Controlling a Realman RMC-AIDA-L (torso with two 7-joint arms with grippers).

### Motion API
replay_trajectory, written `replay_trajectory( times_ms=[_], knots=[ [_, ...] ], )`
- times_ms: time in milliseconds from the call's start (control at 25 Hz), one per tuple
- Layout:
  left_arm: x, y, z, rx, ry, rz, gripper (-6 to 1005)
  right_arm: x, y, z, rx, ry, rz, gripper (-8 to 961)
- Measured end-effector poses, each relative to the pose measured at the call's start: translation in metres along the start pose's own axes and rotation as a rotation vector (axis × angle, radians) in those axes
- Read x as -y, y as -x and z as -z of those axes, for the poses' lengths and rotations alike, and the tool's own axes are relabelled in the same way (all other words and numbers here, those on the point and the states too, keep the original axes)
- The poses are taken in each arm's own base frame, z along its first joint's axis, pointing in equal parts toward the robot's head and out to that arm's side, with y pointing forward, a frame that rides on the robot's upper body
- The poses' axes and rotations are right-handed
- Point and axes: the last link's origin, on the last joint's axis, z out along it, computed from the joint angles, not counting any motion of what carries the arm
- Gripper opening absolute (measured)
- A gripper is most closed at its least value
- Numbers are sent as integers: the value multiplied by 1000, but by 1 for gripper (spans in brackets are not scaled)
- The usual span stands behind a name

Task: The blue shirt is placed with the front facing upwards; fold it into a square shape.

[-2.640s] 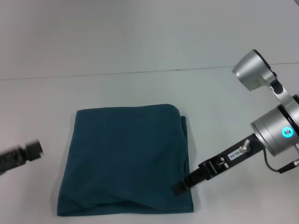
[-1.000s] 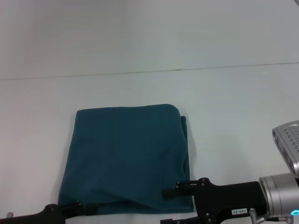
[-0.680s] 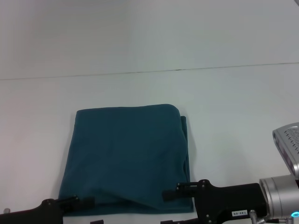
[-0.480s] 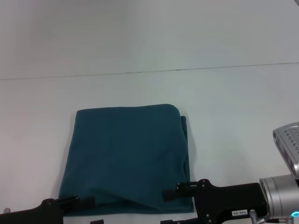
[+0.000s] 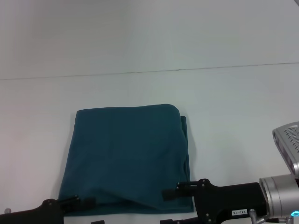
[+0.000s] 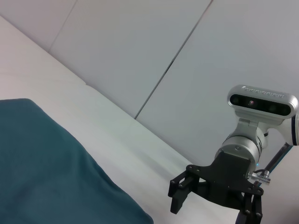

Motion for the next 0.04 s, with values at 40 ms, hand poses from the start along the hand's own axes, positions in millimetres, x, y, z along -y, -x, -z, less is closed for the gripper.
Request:
replay_trajectory(
  times_ms=[40],
  knots=[
    [0,0,0,0,0,0,888,0,0,0,0,0,0,816]
  ],
)
